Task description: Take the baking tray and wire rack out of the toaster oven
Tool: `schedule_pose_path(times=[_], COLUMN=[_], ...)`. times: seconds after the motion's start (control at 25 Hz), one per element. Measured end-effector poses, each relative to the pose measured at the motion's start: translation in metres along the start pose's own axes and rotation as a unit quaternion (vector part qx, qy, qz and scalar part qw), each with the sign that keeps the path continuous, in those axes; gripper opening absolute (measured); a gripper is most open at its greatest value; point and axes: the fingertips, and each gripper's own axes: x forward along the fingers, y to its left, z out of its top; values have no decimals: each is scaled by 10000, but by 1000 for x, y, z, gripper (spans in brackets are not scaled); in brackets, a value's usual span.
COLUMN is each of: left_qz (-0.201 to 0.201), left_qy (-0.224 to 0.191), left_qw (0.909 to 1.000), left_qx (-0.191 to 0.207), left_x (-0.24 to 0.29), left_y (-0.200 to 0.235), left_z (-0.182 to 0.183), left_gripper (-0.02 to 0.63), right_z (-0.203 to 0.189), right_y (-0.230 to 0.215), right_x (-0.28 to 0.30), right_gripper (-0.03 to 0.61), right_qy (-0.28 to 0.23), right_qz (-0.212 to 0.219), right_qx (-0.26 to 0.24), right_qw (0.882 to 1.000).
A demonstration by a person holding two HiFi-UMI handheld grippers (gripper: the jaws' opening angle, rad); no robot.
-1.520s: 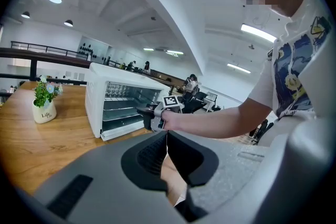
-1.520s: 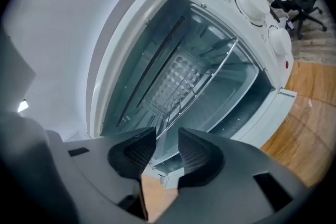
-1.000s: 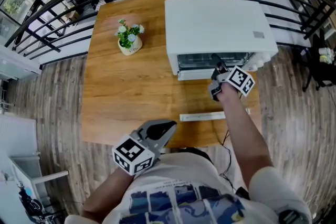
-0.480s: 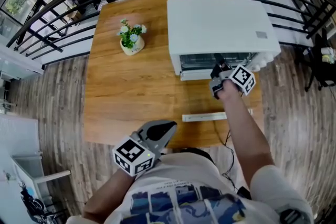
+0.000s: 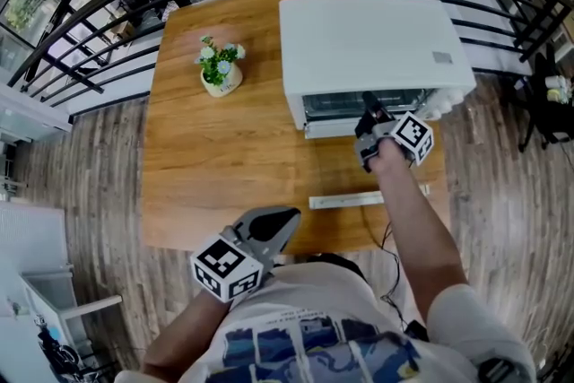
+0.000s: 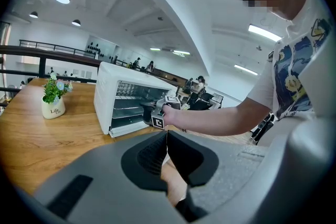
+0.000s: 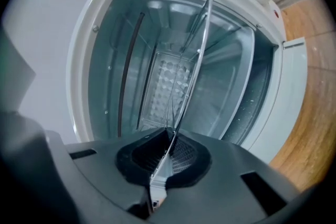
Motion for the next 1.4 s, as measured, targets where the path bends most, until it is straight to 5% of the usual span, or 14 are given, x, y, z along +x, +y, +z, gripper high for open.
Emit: schedule_pose_path(times=[1.4], left_qz=[-685], left_qy=[46], left_qw=[9975], left_qx=[170], left_x=[-18], left_y=[0], left_z=[0], left_gripper=[5], right_z=[-28], right_y=[-2], right_x=[-64], right_gripper=[-5], right_qy=[-201], right_qz=[-120], right_qx=[157], right_qw=[9996])
